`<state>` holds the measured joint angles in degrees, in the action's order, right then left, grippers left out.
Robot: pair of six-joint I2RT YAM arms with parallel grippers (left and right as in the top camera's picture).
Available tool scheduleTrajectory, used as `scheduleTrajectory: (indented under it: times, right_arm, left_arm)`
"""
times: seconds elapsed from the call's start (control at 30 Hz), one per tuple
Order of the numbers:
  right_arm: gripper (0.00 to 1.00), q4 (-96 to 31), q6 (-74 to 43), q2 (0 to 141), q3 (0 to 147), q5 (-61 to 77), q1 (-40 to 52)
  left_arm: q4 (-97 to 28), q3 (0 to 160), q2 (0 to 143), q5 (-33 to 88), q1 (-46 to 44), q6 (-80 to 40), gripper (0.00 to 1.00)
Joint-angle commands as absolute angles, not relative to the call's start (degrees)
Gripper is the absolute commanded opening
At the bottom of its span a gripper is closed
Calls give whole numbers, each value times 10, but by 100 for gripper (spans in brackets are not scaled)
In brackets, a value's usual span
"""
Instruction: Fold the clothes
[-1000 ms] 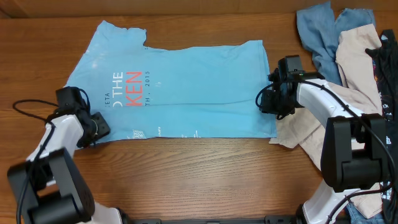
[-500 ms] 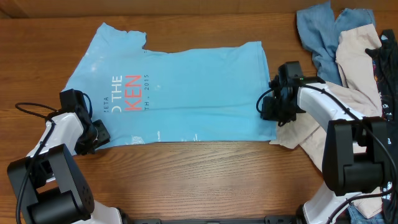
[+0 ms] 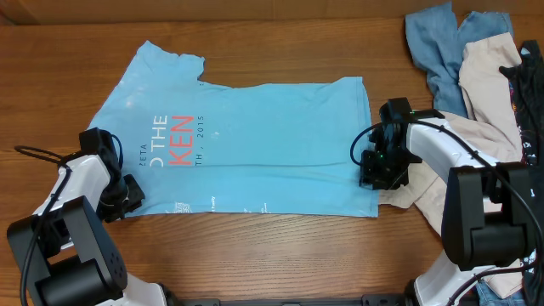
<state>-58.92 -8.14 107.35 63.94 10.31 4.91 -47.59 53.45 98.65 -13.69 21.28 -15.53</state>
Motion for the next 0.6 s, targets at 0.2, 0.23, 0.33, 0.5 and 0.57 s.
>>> scheduleTrajectory:
  times: [0.2, 0.23, 0.33, 0.5, 0.57]
  right_arm:
    - [34, -591, -97, 1047, 619, 91, 49]
    - [35, -591, -97, 1032, 627, 91, 49]
    - [40, -589, -96, 984, 659, 91, 49]
    - [70, -544, -90, 932, 719, 91, 49]
    - [75, -536, -79, 931, 743, 93, 49]
  left_arm:
    - [-478, 545, 962, -144, 217, -174, 33]
    - [-478, 550, 946, -133, 217, -171, 33]
    - [-477, 567, 895, -101, 217, -154, 38]
    - [-465, 612, 812, 1, 217, -90, 76]
    - [-459, 640, 797, 38, 217, -69, 96]
